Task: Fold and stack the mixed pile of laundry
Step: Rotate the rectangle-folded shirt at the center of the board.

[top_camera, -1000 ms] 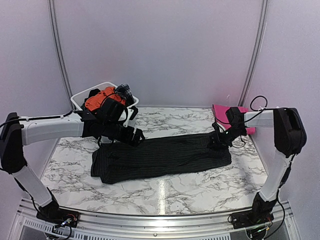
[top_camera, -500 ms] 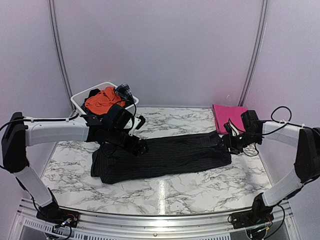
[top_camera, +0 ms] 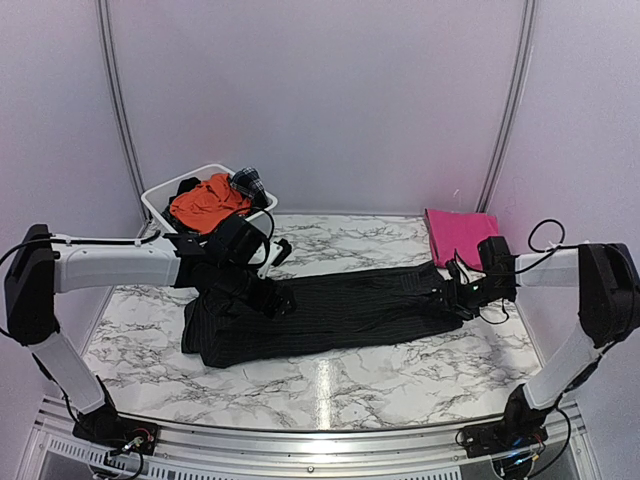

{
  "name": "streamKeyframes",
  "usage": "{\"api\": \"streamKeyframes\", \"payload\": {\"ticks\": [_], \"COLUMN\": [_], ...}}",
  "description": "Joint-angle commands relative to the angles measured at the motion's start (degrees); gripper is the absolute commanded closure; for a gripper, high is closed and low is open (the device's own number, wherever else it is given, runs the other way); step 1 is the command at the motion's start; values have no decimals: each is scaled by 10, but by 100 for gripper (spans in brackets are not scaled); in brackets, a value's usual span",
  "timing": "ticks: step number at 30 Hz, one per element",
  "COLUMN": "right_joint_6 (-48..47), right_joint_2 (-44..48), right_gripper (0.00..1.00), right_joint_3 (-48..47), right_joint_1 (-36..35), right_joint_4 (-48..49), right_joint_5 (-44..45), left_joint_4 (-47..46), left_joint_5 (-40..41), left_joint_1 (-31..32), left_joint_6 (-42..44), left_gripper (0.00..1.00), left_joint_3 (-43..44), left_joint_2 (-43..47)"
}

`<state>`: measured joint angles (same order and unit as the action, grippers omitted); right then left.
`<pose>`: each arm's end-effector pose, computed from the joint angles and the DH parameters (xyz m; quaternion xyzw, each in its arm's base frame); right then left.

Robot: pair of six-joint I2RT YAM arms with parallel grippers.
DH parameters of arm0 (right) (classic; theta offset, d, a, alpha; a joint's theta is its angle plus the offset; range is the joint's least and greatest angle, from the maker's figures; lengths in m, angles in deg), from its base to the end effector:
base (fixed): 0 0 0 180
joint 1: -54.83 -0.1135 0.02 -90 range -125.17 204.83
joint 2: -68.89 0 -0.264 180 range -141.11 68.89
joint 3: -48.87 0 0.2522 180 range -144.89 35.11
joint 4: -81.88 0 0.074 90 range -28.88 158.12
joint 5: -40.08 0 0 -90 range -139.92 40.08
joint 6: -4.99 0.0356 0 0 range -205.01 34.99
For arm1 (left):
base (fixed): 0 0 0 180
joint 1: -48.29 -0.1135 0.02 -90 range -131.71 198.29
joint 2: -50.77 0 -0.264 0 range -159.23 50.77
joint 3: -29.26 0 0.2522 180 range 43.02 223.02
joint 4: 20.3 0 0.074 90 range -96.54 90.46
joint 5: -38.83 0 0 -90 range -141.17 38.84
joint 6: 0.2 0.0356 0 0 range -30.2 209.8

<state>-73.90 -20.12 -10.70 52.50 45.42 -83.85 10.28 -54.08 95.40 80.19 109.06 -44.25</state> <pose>0.2763 0.0311 0.1590 0.0109 0.9373 0.3068 0.1649 0.2456 -0.2671 0.2317 0.3068 0.8740 -0.1994 0.3198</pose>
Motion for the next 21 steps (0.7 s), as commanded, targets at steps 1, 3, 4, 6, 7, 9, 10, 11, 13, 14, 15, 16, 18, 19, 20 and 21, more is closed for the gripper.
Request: {"api": "streamKeyframes", "payload": {"ticks": [1, 3, 4, 6, 7, 9, 10, 11, 13, 14, 15, 16, 18, 19, 20, 21], "right_joint_6": [10, 11, 12, 17, 21, 41, 54, 68, 93, 105, 113, 118, 129, 133, 134, 132], "right_joint_2": [-24, -34, -37, -43, -45, -40, -35, -28, -16, -8, 2, 13, 36, 46, 54, 59], "right_gripper": [42, 45, 46, 50, 53, 58, 61, 65, 68, 69, 70, 70, 70, 72, 74, 76], "right_joint_3": [-27, -40, -46, -57, -62, -67, -67, -65, -65, -62, -60, -60, -57, -54, -51, -49], "right_joint_1": [5, 5, 5, 6, 5, 5, 5, 5, 5, 5, 5, 6, 13, 17, 40, 57], "right_joint_4": [35, 24, 18, 5, -6, -16, -19, -22, -36, -42, -47, -62, -76, -83, -89, -96], "right_joint_5": [-32, -43, -52, -73, -80, -108, -121, -136, -160, -173, -184, -186, -189, -192, -193, -190], "left_joint_4": [11, 10, 9, 7, 7, 6, 6, 6, 6, 6, 7, 6, 6, 7, 6, 6], "left_joint_5": [7, 9, 10, 14, 16, 20, 20, 20, 20, 21, 22, 23, 25, 25, 26, 26], "left_joint_1": [2, 2, 2, 2, 2, 2, 2, 2, 2, 2, 2, 2, 2, 2, 2, 2], "left_joint_6": [2, 0, 0, 2, 4, 5, 6, 7, 8, 7, 7, 7, 6, 6, 5, 5], "left_gripper": [1, 1, 1, 1, 1, 1, 1, 1, 1, 1, 1, 1, 1, 1, 1, 1], "left_joint_3": [-14, -18, -20, -24, -25, -27, -28, -29, -30, -31, -32, -33, -36, -39, -41, -43], "left_joint_2": [-13, -15, -15, -13, -12, -11, -10, -10, -11, -11, -10, -9, -6, -4, -1, 0]}}
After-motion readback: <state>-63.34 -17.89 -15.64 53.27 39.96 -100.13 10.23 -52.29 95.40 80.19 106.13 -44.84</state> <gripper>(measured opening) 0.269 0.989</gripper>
